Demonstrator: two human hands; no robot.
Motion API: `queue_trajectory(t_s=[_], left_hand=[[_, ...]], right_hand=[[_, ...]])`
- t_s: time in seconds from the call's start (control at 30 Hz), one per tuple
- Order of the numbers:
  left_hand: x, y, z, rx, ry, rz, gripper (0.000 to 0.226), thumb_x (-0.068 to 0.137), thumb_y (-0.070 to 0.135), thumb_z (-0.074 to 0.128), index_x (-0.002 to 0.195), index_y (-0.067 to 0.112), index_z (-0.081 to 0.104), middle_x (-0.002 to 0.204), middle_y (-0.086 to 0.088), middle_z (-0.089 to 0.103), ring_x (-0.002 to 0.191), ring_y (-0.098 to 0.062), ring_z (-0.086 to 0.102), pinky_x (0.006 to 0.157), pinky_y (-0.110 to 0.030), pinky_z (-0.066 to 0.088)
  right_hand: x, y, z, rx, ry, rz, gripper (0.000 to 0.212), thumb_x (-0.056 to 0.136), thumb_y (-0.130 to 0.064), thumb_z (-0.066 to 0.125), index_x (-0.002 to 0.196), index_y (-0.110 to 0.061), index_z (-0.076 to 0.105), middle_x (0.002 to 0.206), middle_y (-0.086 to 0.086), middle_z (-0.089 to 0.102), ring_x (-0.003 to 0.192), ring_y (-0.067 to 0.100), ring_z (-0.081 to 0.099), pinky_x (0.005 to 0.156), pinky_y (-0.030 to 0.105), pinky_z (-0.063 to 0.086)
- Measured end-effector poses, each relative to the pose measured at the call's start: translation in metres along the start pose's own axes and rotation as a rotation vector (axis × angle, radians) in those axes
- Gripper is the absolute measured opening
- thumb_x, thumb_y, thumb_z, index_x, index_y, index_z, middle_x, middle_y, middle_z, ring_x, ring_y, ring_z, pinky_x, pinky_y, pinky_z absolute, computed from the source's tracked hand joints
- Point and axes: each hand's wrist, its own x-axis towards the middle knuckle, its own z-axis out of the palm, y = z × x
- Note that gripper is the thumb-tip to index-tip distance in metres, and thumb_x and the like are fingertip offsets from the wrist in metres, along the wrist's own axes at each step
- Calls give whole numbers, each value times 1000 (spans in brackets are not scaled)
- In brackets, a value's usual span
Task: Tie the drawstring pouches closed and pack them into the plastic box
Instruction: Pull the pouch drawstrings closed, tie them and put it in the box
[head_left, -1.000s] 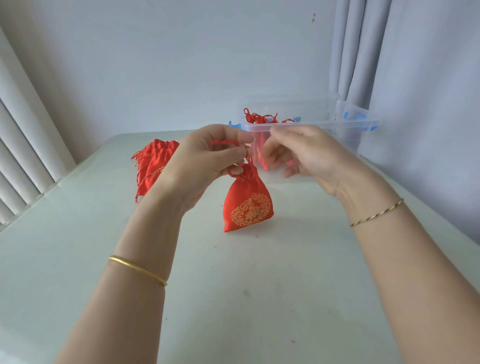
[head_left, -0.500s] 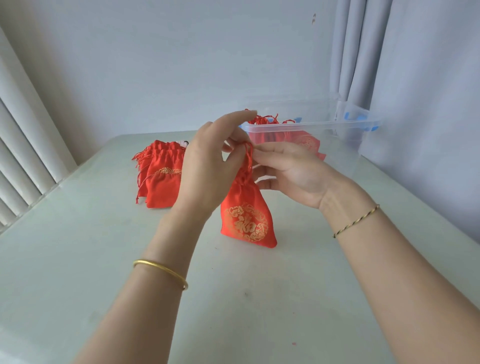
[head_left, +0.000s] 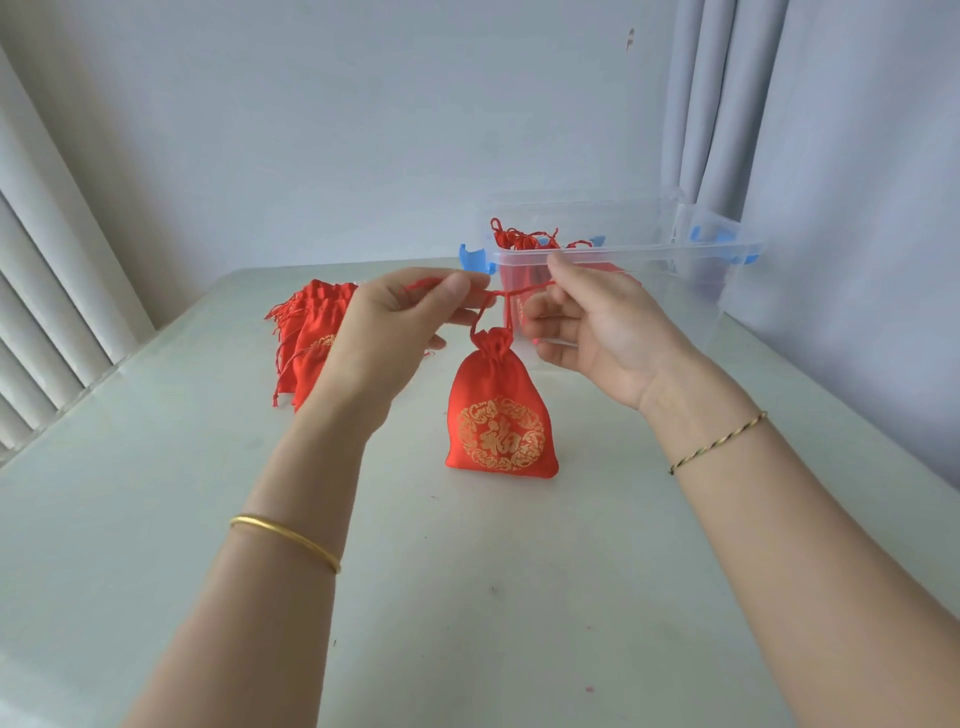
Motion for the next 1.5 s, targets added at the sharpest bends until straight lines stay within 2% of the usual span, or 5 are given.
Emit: queue_trajectory(t_s=[0.2, 0.47, 0.8, 1.27, 1.5], left_hand=[[3, -10, -4, 68, 154, -136, 40, 99, 28, 38, 70, 13, 60, 78, 5, 73, 73, -7, 61, 66, -25, 42], [4, -3, 3, -561, 156, -193, 42, 100, 22, 35, 60, 13, 41, 63, 1, 66, 76, -18, 69, 75, -26, 53], [-5, 6, 12, 86, -248, -184, 22, 83, 20, 67, 89, -1, 68, 76, -7, 57, 68, -13, 49, 70, -23, 45], [-3, 5, 12, -73, -155, -214, 17, 92, 11, 53, 81, 8, 66, 67, -1, 59, 53, -8, 50, 58, -16, 48], [-1, 1, 12, -42, 23, -242, 15, 89, 9, 58, 75, 6, 62, 48, 3, 58, 41, -3, 51, 50, -15, 48]], right_hand=[[2, 4, 2, 563, -66, 126, 43, 94, -33, 47, 55, -17, 42, 62, 1, 62, 46, 8, 55, 42, 17, 44], [5, 17, -4, 253, 128, 249, 37, 93, -29, 53, 61, -18, 39, 39, -5, 46, 30, 7, 36, 34, 11, 30], [-8, -11, 13, 135, -10, -60, 33, 92, -27, 55, 62, -14, 53, 70, 3, 58, 45, 8, 47, 42, 17, 36], [-9, -2, 15, -354, -50, -27, 17, 87, 4, 40, 86, -9, 51, 69, 10, 59, 44, 16, 54, 41, 23, 39], [-9, 6, 19, -623, -82, -291, 26, 73, -9, 75, 75, -21, 52, 62, -4, 53, 52, 5, 49, 54, 22, 42]])
